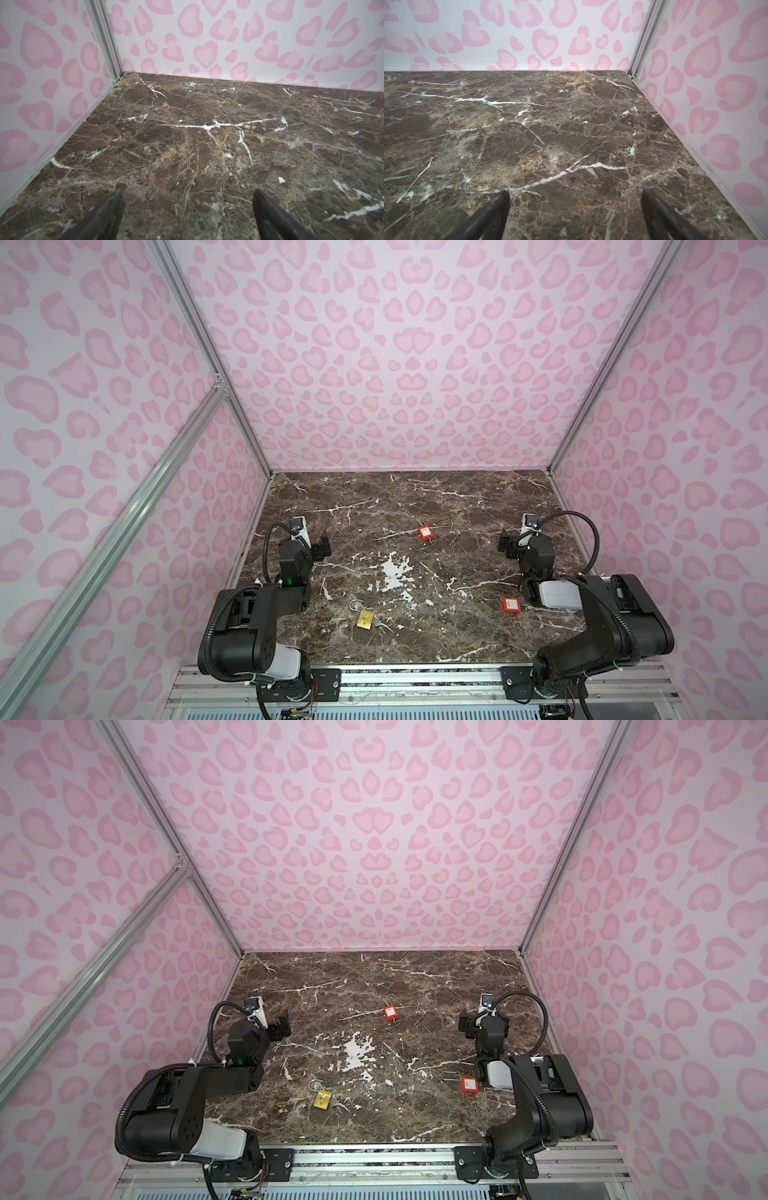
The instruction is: Lock with the key
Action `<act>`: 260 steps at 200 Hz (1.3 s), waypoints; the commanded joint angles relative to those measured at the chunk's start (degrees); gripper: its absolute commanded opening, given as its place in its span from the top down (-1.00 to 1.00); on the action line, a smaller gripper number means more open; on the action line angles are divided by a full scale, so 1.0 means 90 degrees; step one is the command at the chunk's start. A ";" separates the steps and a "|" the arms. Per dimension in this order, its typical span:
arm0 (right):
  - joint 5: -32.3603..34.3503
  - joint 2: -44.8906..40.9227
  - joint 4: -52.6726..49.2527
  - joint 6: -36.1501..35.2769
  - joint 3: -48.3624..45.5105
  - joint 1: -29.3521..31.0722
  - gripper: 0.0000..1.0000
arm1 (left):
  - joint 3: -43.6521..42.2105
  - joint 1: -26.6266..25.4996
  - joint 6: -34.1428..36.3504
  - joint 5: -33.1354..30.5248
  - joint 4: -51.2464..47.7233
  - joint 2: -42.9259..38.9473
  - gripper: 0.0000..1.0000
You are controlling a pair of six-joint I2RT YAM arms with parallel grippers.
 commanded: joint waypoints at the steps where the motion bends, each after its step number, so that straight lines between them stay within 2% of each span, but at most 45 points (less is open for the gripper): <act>1: 0.0022 0.0006 0.0019 0.0014 0.0001 -0.0011 -0.99 | 0.0027 0.0007 0.0021 -0.0013 0.0106 -0.0001 -0.95; 198: 0.0030 0.0009 0.0022 0.0023 0.0014 -0.0007 -0.99 | 0.0031 0.0007 0.0021 -0.0020 0.0116 -0.0010 -0.95; 214: -0.0275 0.0011 -0.0003 0.0063 0.0025 -0.0140 -0.99 | 0.0002 -0.0062 0.0055 -0.0176 0.0179 -0.0031 -0.94; 225: -0.0438 -0.0018 0.0007 0.0108 -0.0005 -0.0223 -0.99 | 0.0283 -0.0198 -0.0026 -0.0833 -0.0401 -0.0256 -0.95; 243: -0.0725 -0.0019 0.0093 0.0102 -0.0033 -0.0327 -0.99 | 0.1015 -0.0215 -0.0306 -0.1675 -0.2143 -0.0897 -0.95; 260: -0.0811 -0.0241 0.0034 0.0078 0.0011 -0.0327 -0.99 | 0.1316 -0.0220 -0.0378 -0.1756 -0.2882 -0.1521 -0.95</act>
